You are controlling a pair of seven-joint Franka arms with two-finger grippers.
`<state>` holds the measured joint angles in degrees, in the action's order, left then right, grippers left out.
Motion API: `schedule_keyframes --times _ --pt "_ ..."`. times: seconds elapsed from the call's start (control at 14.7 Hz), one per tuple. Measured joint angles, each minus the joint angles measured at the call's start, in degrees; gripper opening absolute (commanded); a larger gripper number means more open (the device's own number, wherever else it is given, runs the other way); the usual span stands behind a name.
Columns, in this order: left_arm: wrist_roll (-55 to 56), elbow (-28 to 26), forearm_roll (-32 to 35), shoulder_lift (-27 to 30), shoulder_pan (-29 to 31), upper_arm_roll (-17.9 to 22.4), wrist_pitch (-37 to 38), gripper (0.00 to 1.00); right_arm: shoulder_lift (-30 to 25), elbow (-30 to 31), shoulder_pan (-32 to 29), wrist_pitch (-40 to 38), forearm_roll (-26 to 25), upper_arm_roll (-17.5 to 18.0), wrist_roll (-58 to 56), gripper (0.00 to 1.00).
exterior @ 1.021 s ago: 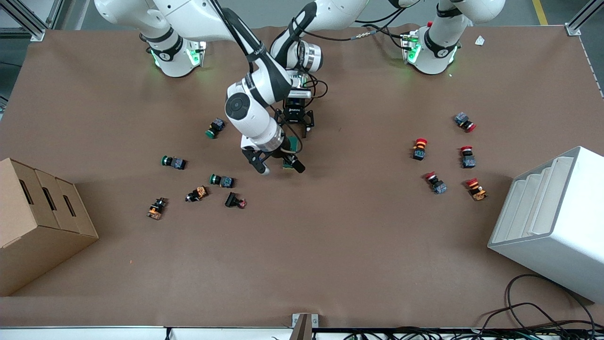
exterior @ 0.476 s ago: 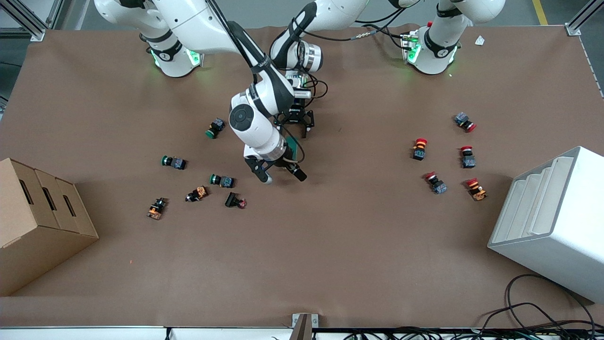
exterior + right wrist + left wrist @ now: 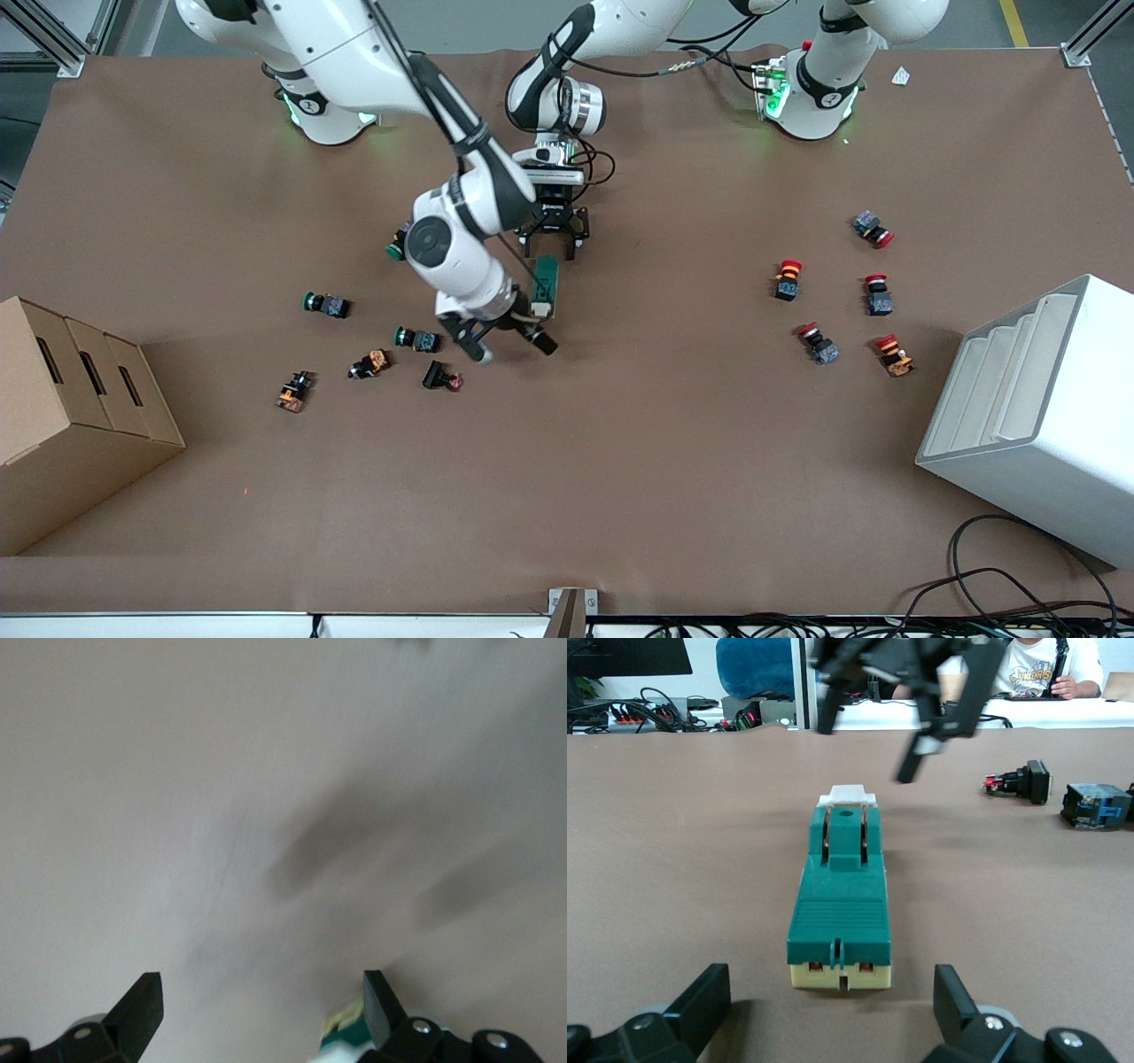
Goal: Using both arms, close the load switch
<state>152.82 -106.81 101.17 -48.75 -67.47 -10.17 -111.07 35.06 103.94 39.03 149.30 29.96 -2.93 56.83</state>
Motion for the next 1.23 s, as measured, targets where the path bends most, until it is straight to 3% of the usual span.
schedule_keyframes --times 0.2,0.41,0.54,0.61,0.88,1.23 --pt "-1.53 1.90 -4.64 0.03 0.19 0.02 -0.02 0.99 -2.50 -1.80 -4.62 -11.26 -2.41 -3.92 -11.10 1.00" --pt "-10.02 7.09 -16.21 1.34 0.20 -0.09 -0.18 0.99 -7.79 -2.36 -6.72 -24.50 -3.49 -11.68 -26.34 1.00" --pt "-14.69 9.76 -22.62 3.72 0.27 -0.14 -0.26 1.00 -11.22 -2.93 -7.97 -32.11 -6.99 -16.53 -34.79 1.00" --pt "-16.54 10.93 -25.39 4.99 0.39 -0.14 -0.26 1.00 -12.70 -3.77 -9.73 -35.77 -10.12 -17.36 -37.68 1.00" --pt "-25.82 16.19 -37.68 9.20 2.58 0.22 -0.25 1.00 -16.19 -11.58 -19.05 -49.96 -21.47 -15.47 -46.92 1.00" --pt "-41.43 23.63 -52.64 14.58 11.29 0.47 -0.25 1.00 -17.02 -21.13 -26.69 -58.94 -24.67 -13.19 -54.70 1.00"
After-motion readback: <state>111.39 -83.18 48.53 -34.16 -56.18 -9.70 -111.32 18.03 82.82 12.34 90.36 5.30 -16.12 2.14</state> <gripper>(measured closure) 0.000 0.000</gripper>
